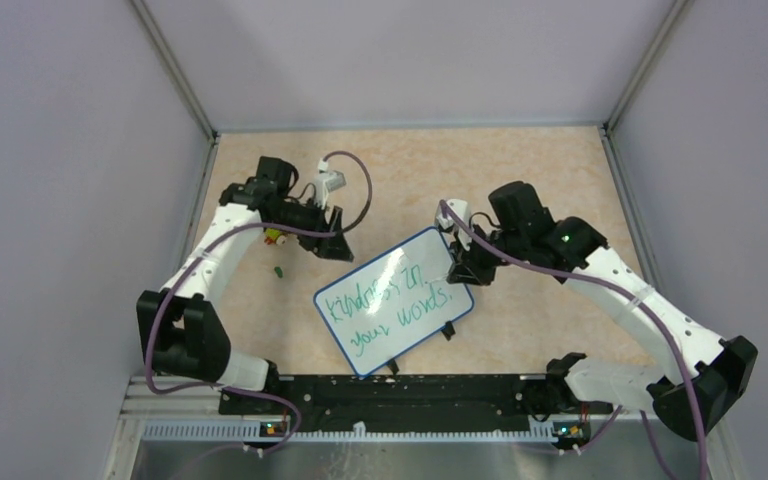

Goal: Write a sentence on the whiteboard
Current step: Pick up the pen cap from the center of the board, then insert the whiteboard marker without the cap into the pen cap.

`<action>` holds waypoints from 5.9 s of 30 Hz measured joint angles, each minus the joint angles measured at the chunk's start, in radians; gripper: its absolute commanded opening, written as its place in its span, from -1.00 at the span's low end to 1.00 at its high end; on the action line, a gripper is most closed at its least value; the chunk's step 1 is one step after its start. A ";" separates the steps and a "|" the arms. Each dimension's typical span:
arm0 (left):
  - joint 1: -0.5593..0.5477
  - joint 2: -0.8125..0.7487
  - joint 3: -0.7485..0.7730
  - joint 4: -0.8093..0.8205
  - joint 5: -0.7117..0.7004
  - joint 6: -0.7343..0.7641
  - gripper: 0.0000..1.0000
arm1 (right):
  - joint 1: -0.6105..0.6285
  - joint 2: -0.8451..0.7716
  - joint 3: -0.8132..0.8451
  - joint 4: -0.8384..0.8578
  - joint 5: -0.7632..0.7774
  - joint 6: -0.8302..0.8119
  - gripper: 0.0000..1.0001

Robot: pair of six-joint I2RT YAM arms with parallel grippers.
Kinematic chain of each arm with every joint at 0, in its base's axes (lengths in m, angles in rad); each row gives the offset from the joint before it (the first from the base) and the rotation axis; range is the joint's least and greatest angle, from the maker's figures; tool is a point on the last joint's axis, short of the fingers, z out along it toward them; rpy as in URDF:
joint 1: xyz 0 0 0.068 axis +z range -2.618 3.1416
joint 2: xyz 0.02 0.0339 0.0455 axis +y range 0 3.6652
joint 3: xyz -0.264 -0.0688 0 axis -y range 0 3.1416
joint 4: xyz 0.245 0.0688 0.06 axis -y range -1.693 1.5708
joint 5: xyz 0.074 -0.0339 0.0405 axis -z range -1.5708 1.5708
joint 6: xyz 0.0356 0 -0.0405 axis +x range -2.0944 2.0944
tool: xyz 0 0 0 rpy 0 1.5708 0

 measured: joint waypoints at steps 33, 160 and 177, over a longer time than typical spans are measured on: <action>0.196 0.046 -0.030 -0.128 -0.652 0.612 0.29 | -0.210 0.007 0.000 0.051 -0.122 0.118 -1.00; -0.015 -0.364 -0.249 1.518 0.256 -1.497 -1.00 | -0.162 0.190 0.211 0.788 -0.580 0.964 -1.00; -0.015 -0.364 -0.249 1.519 0.256 -1.498 -1.00 | -0.141 0.217 0.238 0.780 -0.575 0.964 -1.00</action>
